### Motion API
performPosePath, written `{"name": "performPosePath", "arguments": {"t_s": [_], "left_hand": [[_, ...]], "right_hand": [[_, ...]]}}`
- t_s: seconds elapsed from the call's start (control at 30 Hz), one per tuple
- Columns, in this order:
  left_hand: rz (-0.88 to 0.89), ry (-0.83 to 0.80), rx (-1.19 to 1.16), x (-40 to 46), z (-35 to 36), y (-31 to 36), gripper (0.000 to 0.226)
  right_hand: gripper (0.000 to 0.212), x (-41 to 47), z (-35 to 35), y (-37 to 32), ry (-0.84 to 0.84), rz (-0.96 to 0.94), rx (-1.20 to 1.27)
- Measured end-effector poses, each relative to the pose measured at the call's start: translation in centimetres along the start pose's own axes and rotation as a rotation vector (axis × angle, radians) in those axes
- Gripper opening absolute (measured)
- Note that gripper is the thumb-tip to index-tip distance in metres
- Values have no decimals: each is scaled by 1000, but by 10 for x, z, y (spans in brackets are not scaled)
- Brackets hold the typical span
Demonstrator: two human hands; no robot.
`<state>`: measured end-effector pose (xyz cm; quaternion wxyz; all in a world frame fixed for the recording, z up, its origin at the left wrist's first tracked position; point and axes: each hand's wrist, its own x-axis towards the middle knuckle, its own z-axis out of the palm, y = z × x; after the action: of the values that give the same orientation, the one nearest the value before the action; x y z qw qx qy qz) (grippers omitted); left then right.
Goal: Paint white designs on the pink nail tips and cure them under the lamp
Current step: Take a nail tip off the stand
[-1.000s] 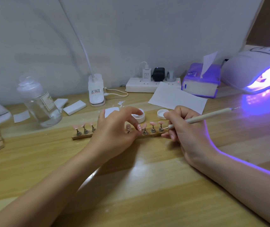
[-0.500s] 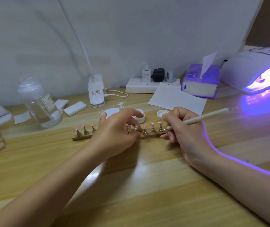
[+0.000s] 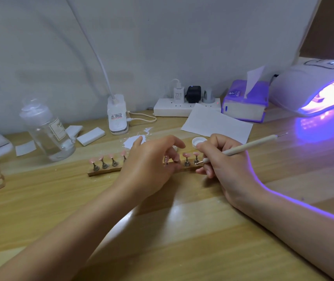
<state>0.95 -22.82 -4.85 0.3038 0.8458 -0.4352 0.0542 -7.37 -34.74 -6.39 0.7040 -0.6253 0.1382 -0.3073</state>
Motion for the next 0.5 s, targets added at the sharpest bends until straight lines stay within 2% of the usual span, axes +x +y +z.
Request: {"name": "performPosePath", "arguments": {"t_s": [0.2,0.5], "left_hand": [[41,80,154,-8,2,7,26],[66,2,205,-2,-1,10,29]], "right_hand": [[43,0,0,0,2,-6,-13],[42,0,1,0,15,4,5]]}}
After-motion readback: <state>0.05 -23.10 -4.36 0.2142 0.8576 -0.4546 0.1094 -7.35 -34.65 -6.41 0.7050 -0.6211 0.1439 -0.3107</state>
